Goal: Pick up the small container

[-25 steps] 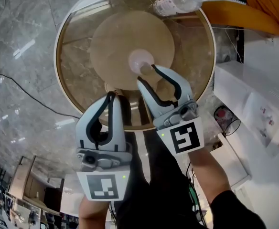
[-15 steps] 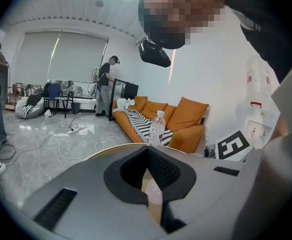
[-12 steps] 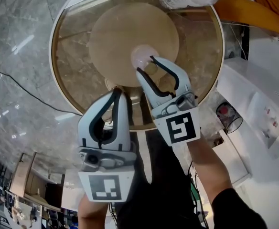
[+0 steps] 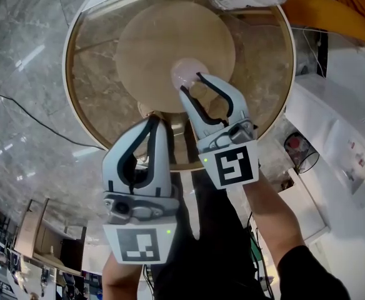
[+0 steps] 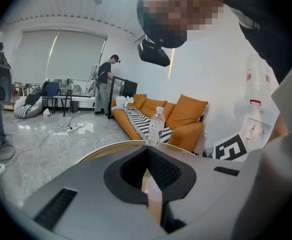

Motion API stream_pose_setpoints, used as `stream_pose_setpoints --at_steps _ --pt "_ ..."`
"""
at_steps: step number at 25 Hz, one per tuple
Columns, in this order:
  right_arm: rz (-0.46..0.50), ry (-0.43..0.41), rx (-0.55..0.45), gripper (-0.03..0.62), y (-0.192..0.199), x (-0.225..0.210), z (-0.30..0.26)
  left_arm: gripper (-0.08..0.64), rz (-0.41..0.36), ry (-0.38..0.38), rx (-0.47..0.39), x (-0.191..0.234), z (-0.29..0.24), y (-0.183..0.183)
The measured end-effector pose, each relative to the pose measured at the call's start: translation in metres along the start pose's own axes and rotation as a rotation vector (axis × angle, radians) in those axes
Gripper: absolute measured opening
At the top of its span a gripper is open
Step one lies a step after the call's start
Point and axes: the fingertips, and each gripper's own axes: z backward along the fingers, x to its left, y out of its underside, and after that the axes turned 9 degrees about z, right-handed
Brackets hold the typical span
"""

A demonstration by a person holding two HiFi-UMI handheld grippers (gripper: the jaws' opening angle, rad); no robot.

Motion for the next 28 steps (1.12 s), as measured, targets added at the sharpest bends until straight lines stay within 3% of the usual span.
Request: stream_pose_setpoints --at_steps 9,28 --pt "-0.005 0.008 0.012 0.140 -0.012 -0.007 0.014 0.006 -0.016 -0.001 -0.015 -0.006 0.008 -0.012" --pt "0.024 0.024 -0.025 0.138 -0.098 -0.012 0.089 0.006 -0.062 -0.017 -0.063 -0.036 0.055 -0.081"
